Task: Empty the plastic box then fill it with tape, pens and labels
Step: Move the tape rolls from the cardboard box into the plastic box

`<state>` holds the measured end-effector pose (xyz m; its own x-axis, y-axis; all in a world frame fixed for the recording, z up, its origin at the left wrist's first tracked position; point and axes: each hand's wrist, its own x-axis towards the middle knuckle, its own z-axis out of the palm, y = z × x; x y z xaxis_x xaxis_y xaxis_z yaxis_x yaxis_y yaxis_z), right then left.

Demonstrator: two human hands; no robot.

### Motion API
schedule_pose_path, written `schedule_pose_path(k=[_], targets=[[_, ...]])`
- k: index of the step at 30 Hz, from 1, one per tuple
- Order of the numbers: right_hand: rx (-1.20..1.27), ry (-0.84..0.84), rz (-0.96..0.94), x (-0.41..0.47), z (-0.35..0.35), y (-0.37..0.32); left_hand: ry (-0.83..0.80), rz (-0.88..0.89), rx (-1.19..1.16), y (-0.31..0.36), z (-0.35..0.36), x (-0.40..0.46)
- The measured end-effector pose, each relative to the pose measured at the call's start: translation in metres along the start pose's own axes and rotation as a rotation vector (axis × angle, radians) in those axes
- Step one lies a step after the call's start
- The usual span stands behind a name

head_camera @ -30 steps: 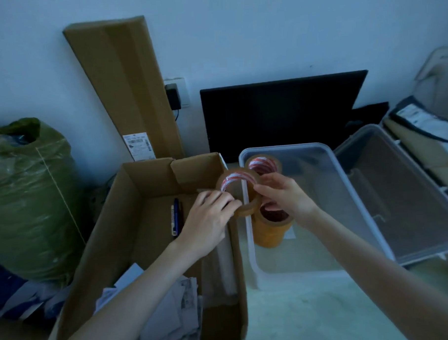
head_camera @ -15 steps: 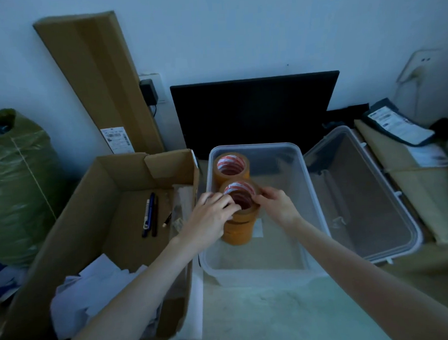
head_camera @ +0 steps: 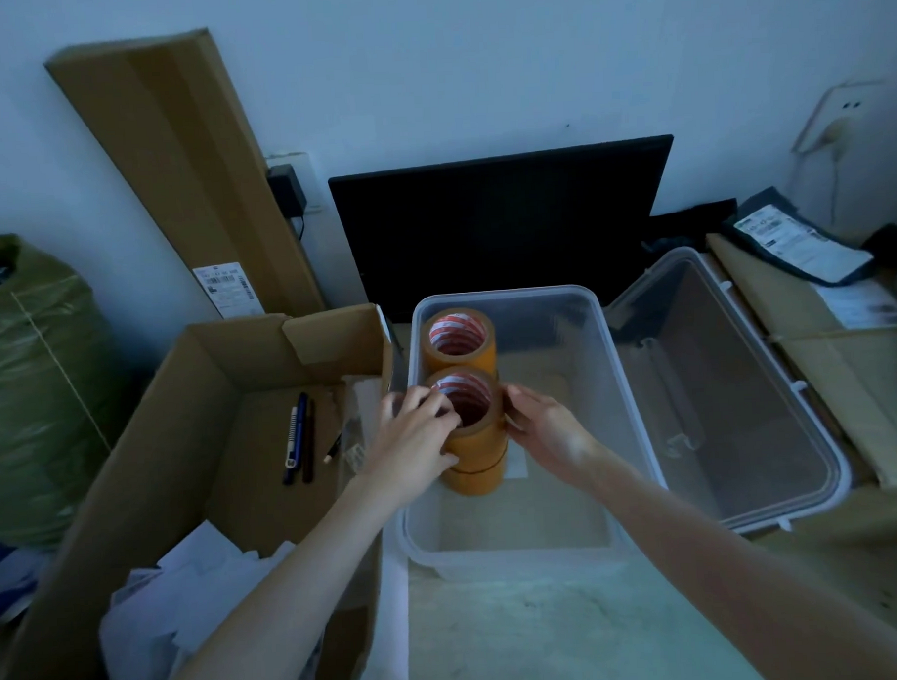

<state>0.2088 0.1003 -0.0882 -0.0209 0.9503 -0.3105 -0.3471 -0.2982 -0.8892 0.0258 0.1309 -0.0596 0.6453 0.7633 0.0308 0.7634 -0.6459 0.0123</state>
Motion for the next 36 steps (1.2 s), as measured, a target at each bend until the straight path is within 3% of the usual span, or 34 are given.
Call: schedule_pose_path(k=[7, 9, 11, 13, 16, 21, 25, 29, 36], targets=[[-0.015, 0.034, -0.022, 0.003, 0.000, -0.001, 0.002, 0.005, 0.015, 0.000, 0.003, 0.005], [-0.126, 0.146, -0.058, 0.000, 0.001, 0.001, -0.017, -0.013, -0.168, -0.003, 0.001, 0.004], [-0.298, 0.266, -0.162, -0.004, 0.000, 0.002, -0.027, -0.051, -0.498, -0.007, -0.008, 0.000], [-0.417, 0.317, -0.262, -0.012, 0.003, -0.002, 0.032, -0.087, -0.718, -0.013, -0.018, -0.009], [-0.521, 0.338, -0.352, -0.023, 0.012, -0.012, 0.163, -0.210, -0.884, -0.027, -0.028, -0.026], [-0.565, 0.322, -0.427, -0.031, 0.042, -0.021, 0.234, -0.467, -1.041, -0.065, -0.023, -0.054], [-0.408, 0.206, -0.415, -0.030, 0.078, -0.021, 0.303, -0.692, -1.043, -0.099, -0.013, -0.074], [-0.342, 0.110, -0.409, -0.021, 0.117, -0.015, 0.250, -0.825, -0.958, -0.129, 0.002, -0.087], [-0.347, 0.030, -0.336, 0.000, 0.163, -0.004, -0.039, -0.984, -0.786, -0.184, 0.054, -0.073]])
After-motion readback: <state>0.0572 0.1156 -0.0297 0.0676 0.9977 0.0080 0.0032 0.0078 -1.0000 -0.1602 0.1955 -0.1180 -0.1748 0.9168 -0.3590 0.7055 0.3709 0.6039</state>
